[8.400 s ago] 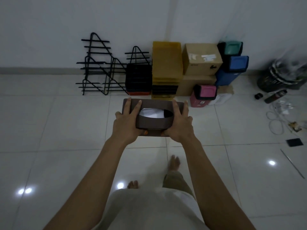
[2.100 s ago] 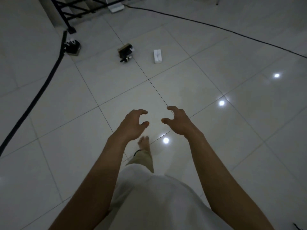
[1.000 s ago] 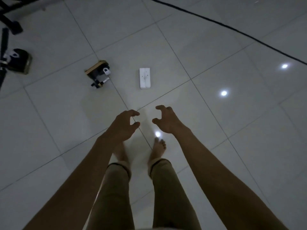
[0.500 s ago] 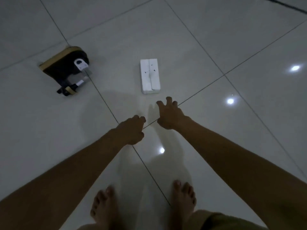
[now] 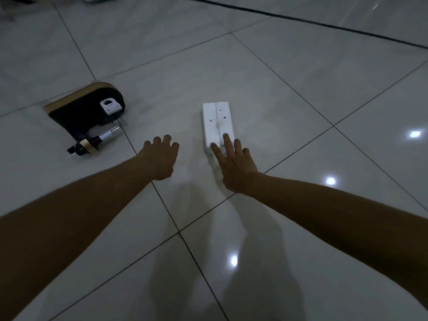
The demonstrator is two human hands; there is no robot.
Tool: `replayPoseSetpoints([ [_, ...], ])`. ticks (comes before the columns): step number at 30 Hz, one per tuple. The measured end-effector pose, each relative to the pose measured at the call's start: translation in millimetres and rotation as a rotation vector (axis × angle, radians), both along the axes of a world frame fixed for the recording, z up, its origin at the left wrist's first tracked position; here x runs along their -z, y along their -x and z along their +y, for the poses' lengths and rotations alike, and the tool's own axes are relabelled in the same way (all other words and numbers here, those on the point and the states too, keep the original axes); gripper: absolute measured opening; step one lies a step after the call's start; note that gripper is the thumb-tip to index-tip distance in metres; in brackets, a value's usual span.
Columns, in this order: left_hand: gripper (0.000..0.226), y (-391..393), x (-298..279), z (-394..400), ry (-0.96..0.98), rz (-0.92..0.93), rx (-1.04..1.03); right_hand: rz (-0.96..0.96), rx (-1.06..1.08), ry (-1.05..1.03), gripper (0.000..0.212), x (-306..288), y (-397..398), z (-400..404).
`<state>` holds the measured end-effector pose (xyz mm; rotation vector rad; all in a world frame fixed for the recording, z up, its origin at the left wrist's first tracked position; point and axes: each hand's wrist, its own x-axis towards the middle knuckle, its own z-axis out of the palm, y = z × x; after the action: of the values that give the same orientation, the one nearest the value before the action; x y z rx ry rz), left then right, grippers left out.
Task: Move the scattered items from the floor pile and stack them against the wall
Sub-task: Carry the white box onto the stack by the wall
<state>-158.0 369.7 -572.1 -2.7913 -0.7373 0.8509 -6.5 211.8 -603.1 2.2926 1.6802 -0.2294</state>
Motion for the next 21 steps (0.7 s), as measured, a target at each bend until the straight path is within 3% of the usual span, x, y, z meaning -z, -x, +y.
replayPoseSetpoints([
  [2,0.072,-5,-1,2,0.052,-0.037,-0.066,0.026,0.091,0.004,0.098,-2,0,12],
  [6,0.07,2,14,4,0.009,-0.022,0.107,0.145,0.172,0.059,0.109,4,-5,36],
  [9,0.07,4,18,8,-0.007,-0.022,0.11,0.176,0.167,0.113,0.107,7,-10,45],
  [13,0.077,9,24,11,0.039,-0.07,0.015,0.134,0.006,0.108,0.088,11,-3,40],
  [17,0.103,20,30,16,-0.011,-0.101,0.049,0.197,-0.298,0.05,0.056,10,-12,25],
  [19,0.114,20,27,19,-0.036,-0.131,0.048,0.251,-0.36,0.006,0.035,9,-17,17],
  [21,0.122,16,25,20,-0.016,-0.174,0.011,0.296,-0.371,-0.059,0.029,9,-20,11],
])
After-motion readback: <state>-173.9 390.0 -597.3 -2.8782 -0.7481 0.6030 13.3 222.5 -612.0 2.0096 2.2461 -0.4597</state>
